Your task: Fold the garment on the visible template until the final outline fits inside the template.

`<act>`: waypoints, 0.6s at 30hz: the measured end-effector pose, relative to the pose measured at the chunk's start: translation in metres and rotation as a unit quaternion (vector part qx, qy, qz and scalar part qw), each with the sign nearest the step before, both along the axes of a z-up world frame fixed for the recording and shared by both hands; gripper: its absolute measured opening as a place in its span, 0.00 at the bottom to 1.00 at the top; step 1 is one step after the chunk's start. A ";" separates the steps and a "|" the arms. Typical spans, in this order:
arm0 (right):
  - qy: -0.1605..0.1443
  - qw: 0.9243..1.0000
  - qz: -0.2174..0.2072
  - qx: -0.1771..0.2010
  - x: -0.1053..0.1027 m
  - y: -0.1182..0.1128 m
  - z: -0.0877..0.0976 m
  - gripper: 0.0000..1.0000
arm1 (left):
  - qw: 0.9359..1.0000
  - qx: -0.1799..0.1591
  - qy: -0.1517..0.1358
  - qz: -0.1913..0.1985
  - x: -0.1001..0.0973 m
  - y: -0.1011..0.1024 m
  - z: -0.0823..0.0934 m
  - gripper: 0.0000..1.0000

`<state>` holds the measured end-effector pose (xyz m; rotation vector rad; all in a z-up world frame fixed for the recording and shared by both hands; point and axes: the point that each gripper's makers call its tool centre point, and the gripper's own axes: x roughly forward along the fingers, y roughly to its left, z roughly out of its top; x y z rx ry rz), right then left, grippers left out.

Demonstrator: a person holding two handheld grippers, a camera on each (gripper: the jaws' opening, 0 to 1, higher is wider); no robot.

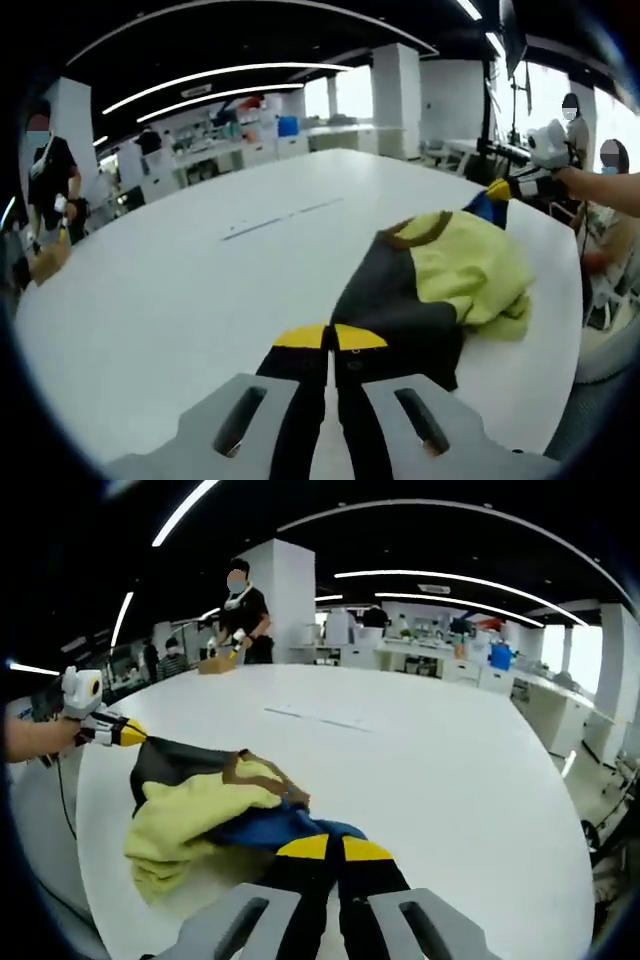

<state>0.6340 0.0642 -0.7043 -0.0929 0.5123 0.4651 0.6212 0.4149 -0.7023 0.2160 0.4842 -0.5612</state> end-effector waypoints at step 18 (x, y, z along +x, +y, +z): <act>0.043 0.995 -0.089 -0.026 -0.022 -0.057 -0.023 0.00 | 0.999 0.019 0.026 0.024 -0.010 0.028 -0.016 0.00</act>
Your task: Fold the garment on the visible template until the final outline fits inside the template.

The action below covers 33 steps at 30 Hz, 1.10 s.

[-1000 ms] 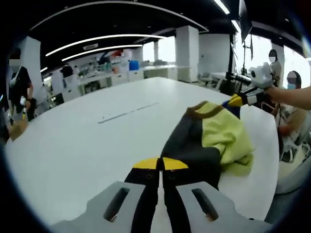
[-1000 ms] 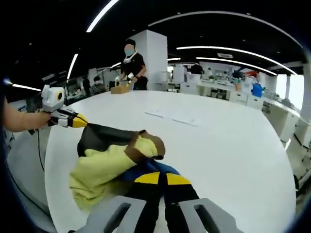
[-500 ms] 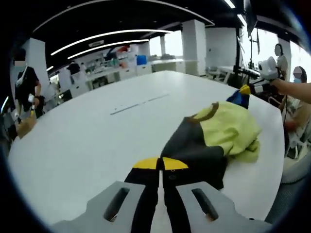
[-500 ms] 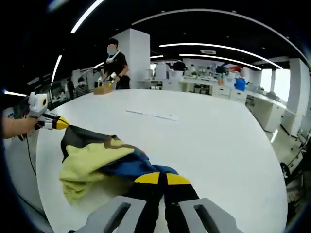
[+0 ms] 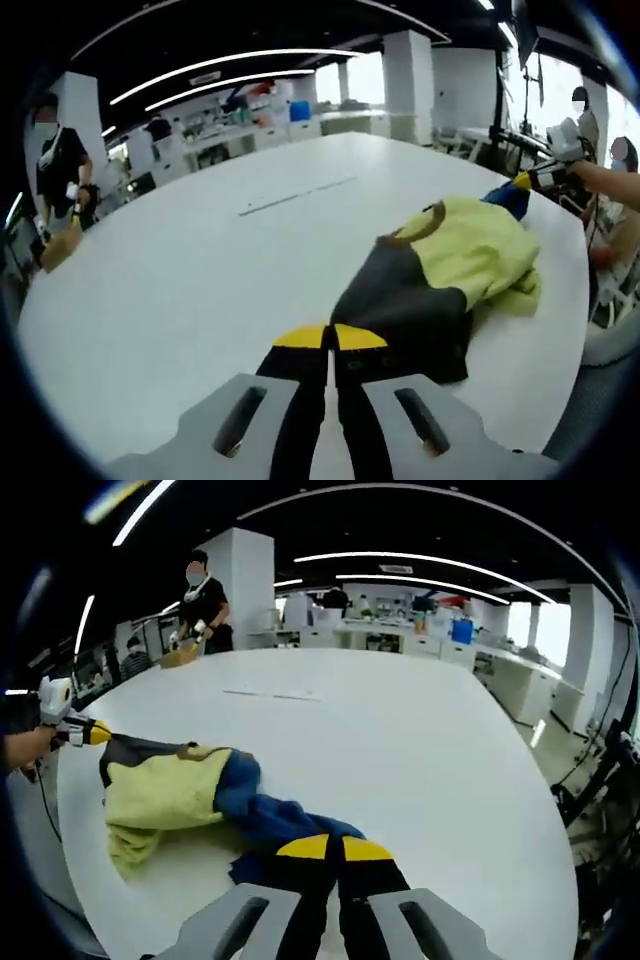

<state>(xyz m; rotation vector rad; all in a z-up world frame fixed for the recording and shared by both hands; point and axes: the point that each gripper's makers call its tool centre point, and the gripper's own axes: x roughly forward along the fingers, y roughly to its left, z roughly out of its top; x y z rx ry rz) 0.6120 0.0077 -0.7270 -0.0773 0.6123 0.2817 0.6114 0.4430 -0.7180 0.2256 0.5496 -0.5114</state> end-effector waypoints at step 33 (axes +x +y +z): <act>0.003 0.997 0.046 0.058 0.001 0.028 0.032 0.28 | 1.000 -0.010 0.004 -0.024 0.005 -0.017 0.004 0.18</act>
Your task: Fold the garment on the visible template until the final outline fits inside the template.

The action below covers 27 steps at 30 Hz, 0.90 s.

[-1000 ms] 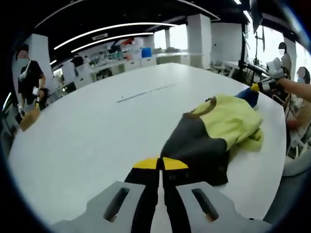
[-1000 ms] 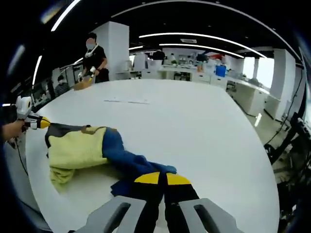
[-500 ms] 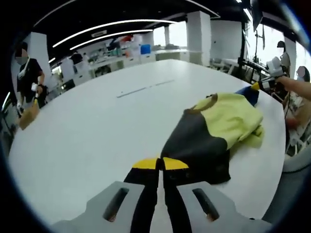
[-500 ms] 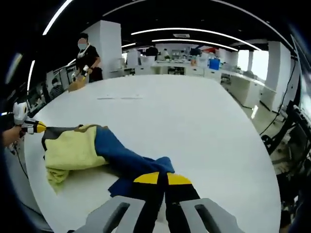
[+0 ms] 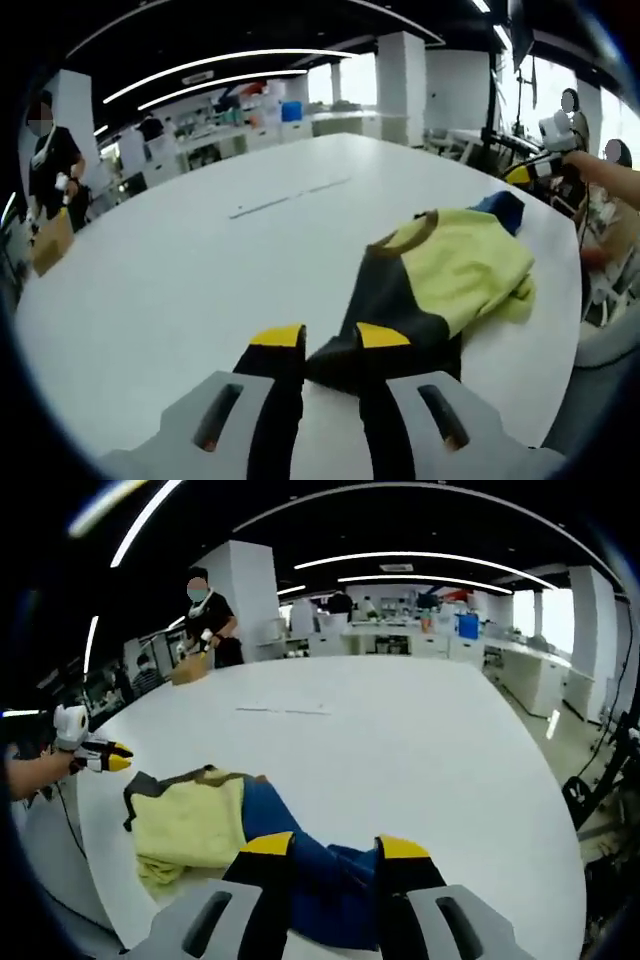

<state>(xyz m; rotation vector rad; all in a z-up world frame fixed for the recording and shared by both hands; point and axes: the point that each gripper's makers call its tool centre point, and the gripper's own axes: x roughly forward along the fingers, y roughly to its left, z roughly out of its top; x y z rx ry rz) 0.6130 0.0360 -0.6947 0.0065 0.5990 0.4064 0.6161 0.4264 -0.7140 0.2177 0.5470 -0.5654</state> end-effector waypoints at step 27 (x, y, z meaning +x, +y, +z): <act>0.083 0.990 0.107 -0.035 0.033 0.057 -0.052 0.23 | 0.997 0.027 0.064 -0.029 0.030 -0.024 -0.045 0.23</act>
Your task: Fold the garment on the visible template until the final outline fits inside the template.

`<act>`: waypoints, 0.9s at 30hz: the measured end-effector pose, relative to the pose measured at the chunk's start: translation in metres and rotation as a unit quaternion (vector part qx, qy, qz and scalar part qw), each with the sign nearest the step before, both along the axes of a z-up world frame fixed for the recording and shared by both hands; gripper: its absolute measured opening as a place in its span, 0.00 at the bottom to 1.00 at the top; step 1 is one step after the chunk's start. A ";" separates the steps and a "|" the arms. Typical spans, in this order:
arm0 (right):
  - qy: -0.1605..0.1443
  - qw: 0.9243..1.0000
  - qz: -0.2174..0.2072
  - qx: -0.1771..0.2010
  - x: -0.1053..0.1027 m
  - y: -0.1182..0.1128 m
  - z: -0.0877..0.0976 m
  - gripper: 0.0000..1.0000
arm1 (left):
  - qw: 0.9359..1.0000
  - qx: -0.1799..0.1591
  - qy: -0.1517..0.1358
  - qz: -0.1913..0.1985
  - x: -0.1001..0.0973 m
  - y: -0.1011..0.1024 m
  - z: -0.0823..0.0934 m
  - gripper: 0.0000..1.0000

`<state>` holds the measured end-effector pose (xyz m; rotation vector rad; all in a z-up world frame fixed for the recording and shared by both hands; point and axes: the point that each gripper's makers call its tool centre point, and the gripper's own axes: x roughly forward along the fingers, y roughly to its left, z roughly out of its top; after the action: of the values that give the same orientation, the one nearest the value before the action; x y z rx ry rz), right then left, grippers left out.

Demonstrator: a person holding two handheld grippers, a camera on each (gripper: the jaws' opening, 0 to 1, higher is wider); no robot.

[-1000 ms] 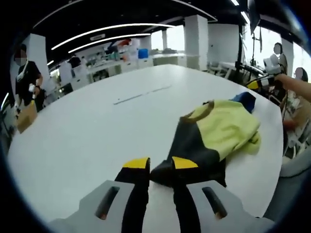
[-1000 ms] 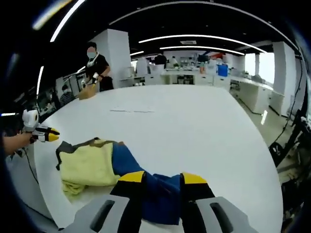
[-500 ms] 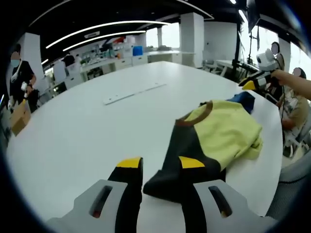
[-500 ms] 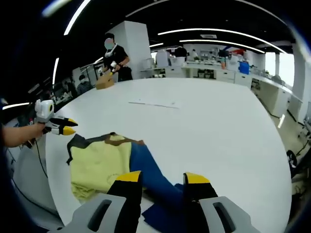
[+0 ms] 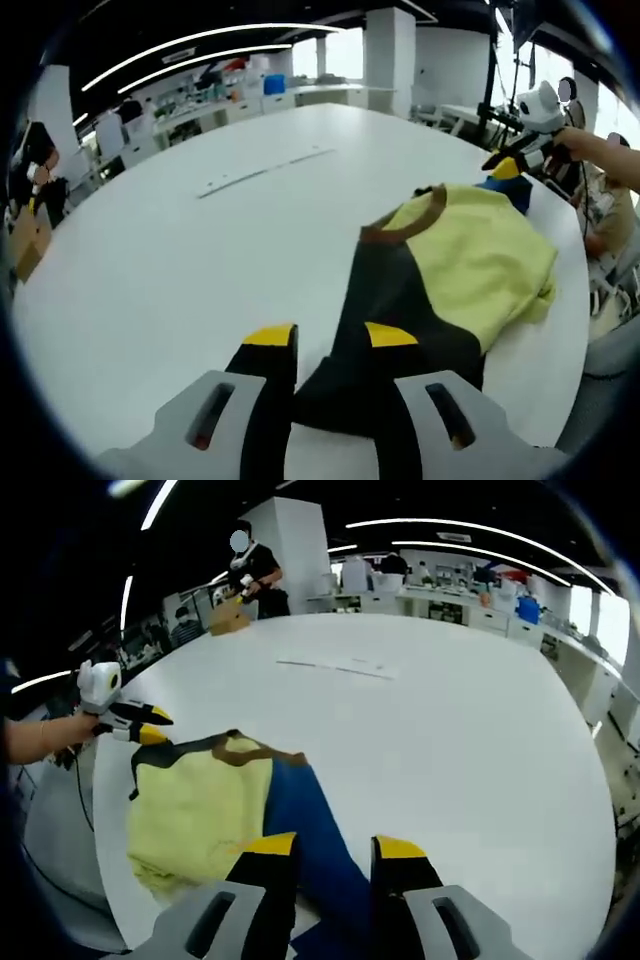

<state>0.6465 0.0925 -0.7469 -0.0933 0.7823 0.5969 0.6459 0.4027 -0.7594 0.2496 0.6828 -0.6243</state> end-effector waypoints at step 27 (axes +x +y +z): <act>0.049 0.996 0.032 -0.061 0.003 0.005 -0.042 0.12 | 0.999 0.003 0.044 -0.001 -0.001 -0.009 -0.024 0.15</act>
<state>0.6493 0.0970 -0.7889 -0.2035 0.9128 0.6166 0.6453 0.3940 -0.7838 0.2298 0.7701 -0.6373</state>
